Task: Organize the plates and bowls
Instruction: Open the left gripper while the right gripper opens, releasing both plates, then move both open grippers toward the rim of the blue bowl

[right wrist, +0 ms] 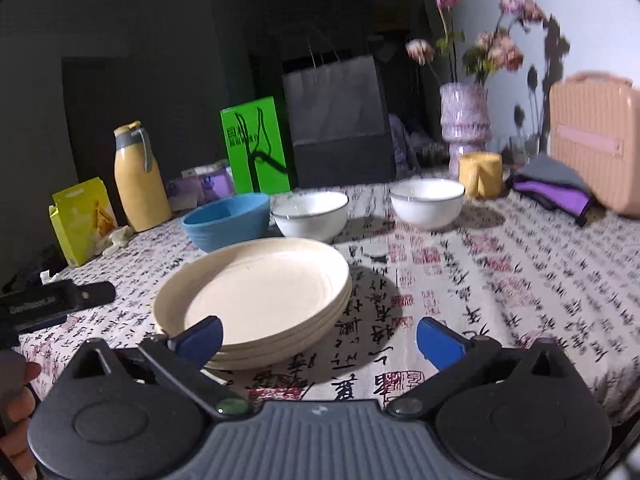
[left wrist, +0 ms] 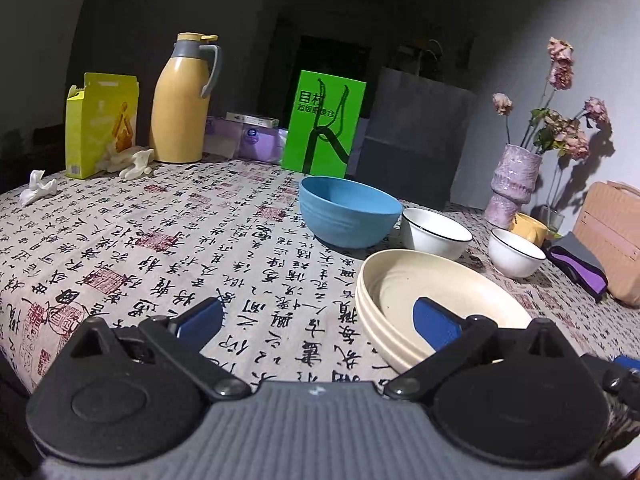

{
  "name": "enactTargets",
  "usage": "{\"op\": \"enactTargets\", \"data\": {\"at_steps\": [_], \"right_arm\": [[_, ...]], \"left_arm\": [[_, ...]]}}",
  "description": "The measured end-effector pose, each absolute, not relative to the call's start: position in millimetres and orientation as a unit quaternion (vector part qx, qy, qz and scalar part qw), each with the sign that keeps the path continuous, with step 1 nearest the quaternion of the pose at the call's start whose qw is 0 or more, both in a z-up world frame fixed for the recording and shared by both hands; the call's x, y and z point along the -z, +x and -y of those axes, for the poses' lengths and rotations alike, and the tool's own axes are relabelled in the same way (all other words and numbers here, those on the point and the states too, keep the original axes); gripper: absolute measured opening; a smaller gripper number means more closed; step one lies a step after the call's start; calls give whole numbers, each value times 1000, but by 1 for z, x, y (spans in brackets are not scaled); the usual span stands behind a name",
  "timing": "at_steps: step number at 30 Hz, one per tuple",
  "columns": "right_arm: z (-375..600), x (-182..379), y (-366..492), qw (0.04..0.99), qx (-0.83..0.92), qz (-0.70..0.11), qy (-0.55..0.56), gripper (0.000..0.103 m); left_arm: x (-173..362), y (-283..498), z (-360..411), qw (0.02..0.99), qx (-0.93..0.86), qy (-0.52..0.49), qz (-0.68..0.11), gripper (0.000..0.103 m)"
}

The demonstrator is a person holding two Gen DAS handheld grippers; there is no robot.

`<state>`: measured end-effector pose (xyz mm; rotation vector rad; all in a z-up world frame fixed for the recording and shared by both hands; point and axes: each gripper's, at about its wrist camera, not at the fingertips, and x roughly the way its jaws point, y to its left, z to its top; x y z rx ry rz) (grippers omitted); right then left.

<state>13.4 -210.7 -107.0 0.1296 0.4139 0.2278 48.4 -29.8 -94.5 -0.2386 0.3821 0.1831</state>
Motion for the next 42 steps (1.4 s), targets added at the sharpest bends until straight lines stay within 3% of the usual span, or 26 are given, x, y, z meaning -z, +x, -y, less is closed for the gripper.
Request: {"op": "enactTargets", "data": {"at_steps": [11, 22, 30, 42], "right_arm": [[185, 95, -10, 982, -47, -180, 27, 103], [183, 76, 11, 987, -47, -141, 65, 103], [170, 54, 61, 972, -83, -208, 74, 103], [143, 23, 85, 973, -111, -196, 52, 103]], "left_arm": [[69, 67, 34, 976, -39, -78, -199, 103], [35, 87, 34, 971, -78, -70, -213, 103], [7, 103, 15, 953, -136, -130, -236, 103], [1, 108, 13, 942, -177, -116, -260, 103]]}}
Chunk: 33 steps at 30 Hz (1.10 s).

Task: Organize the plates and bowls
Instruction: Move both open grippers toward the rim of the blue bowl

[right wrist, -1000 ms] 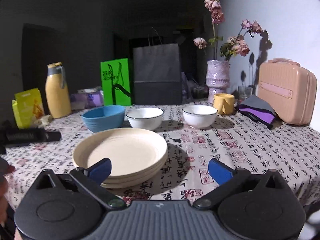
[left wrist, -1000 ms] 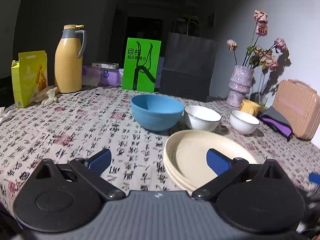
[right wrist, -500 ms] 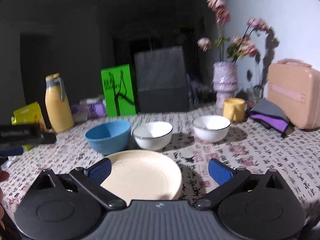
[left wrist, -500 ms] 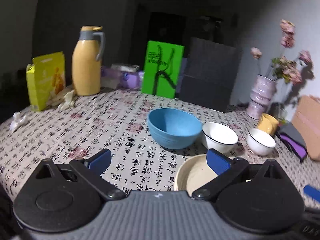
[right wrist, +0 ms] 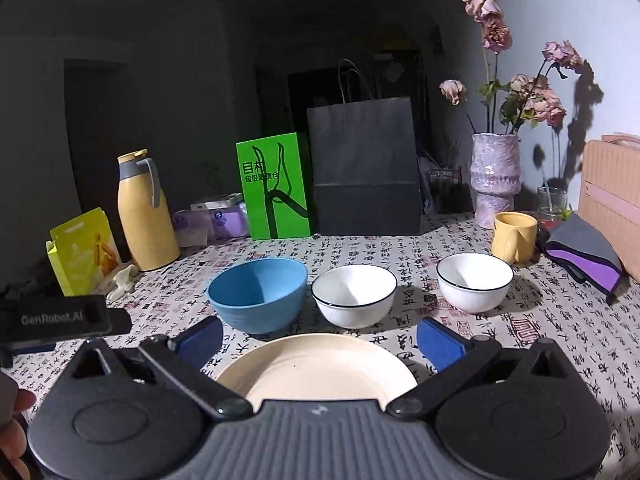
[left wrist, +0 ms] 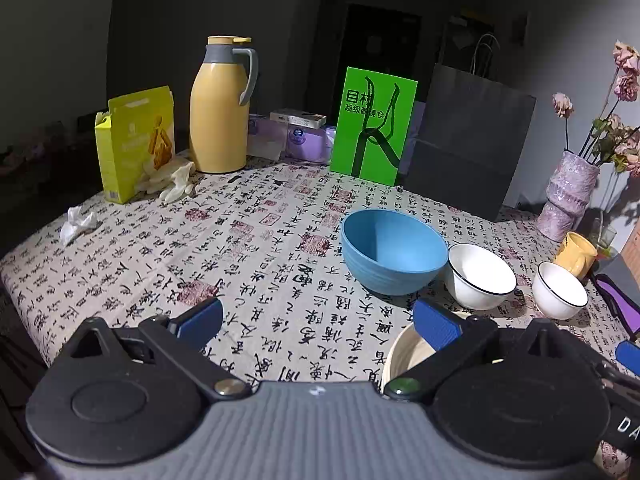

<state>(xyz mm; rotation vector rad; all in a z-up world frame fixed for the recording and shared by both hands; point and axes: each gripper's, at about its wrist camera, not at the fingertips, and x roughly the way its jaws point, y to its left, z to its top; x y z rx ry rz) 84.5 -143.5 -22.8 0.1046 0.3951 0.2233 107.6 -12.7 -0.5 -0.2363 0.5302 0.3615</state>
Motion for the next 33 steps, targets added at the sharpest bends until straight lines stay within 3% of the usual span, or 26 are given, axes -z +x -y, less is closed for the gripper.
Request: {"op": "enactTargets", "data": {"at_steps": [33], "right_arm": [[135, 18, 188, 951, -93, -289, 58, 103]], "left_arm": [[7, 187, -34, 940, -137, -132, -282, 103]]}}
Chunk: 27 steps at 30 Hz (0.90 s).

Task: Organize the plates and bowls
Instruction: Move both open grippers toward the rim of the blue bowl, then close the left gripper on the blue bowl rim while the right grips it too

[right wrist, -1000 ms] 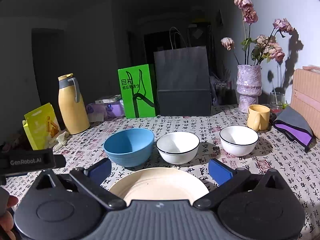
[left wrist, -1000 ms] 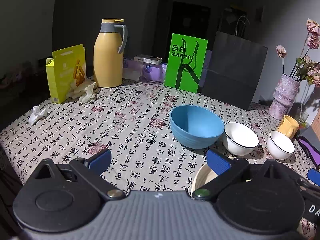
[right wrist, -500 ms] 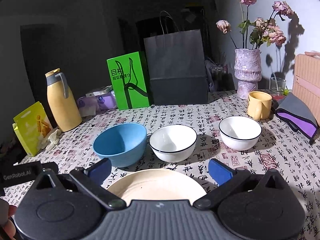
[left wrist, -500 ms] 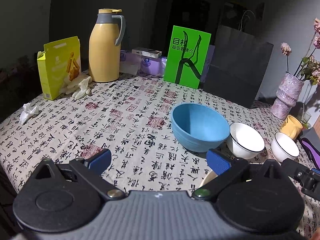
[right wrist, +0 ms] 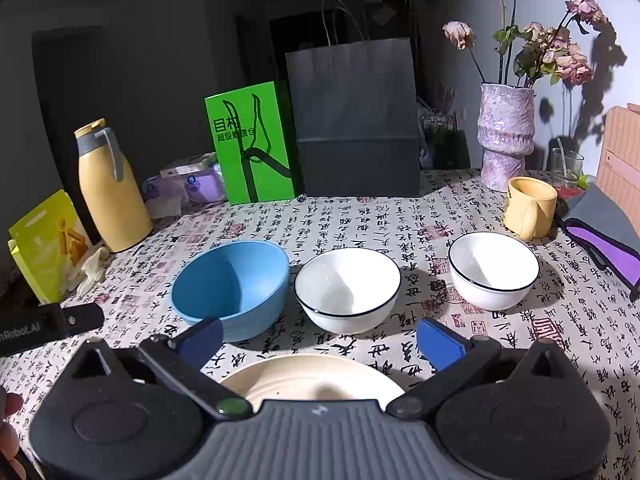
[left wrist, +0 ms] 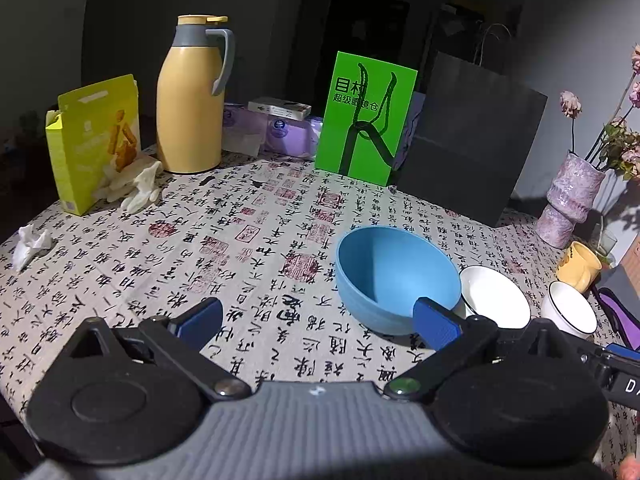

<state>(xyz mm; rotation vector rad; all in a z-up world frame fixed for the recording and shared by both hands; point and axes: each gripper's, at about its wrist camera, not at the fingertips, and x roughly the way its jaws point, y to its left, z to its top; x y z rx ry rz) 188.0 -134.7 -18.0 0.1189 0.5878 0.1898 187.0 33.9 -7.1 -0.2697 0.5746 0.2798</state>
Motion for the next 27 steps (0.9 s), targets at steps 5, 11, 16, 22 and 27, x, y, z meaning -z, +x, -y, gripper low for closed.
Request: {"op": "enactTargets", "data": {"at_steps": [5, 11, 16, 22, 27], "right_arm": [[133, 17, 201, 949, -86, -296, 59, 103], [126, 13, 217, 946, -89, -309, 49, 103], [122, 10, 228, 944, -86, -315, 47, 103], [117, 13, 243, 937, -84, -337, 36, 103], [115, 17, 251, 934, -90, -344, 32, 103]], "left_arm": [[6, 198, -40, 940, -129, -135, -284, 103], [-3, 212, -42, 943, -120, -122, -285, 103], [-13, 222, -45, 946, -115, -114, -280, 103], [-14, 234, -56, 943, -108, -122, -289, 103], [-20, 245, -69, 940, -114, -137, -291, 103]]}}
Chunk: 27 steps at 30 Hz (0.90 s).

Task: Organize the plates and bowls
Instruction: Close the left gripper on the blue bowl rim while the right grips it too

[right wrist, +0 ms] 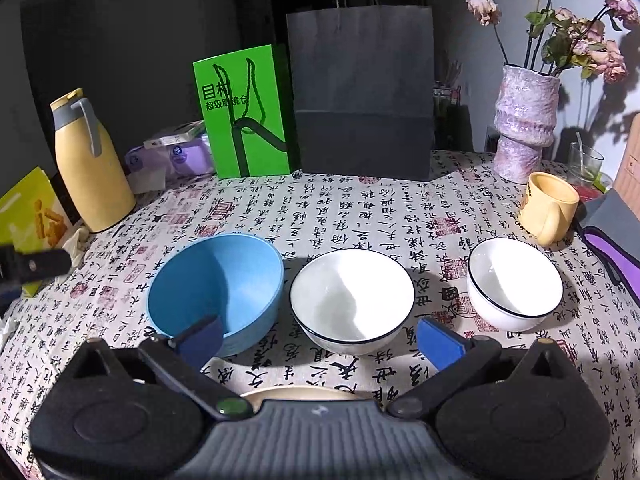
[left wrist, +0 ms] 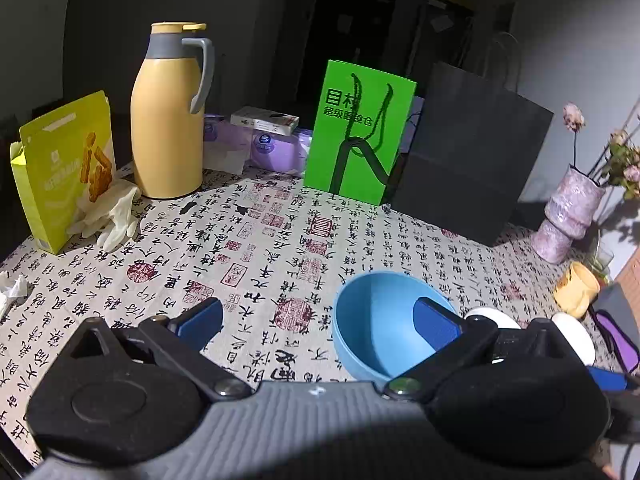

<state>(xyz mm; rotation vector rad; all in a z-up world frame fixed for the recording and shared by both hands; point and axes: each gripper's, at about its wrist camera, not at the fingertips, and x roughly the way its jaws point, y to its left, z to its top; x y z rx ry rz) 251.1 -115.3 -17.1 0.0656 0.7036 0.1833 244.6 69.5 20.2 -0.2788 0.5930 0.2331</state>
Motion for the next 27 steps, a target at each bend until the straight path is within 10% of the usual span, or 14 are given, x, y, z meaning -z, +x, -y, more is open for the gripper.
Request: {"op": "enactTargets", "data": {"at_steps": [15, 27], "right_arm": [[103, 16, 289, 921, -128, -364, 49, 101], [71, 31, 339, 918, -131, -375, -9, 66]], "left_arm": [[8, 288, -109, 913, -118, -167, -353, 103], [55, 337, -95, 898, -109, -188, -382, 90]]}}
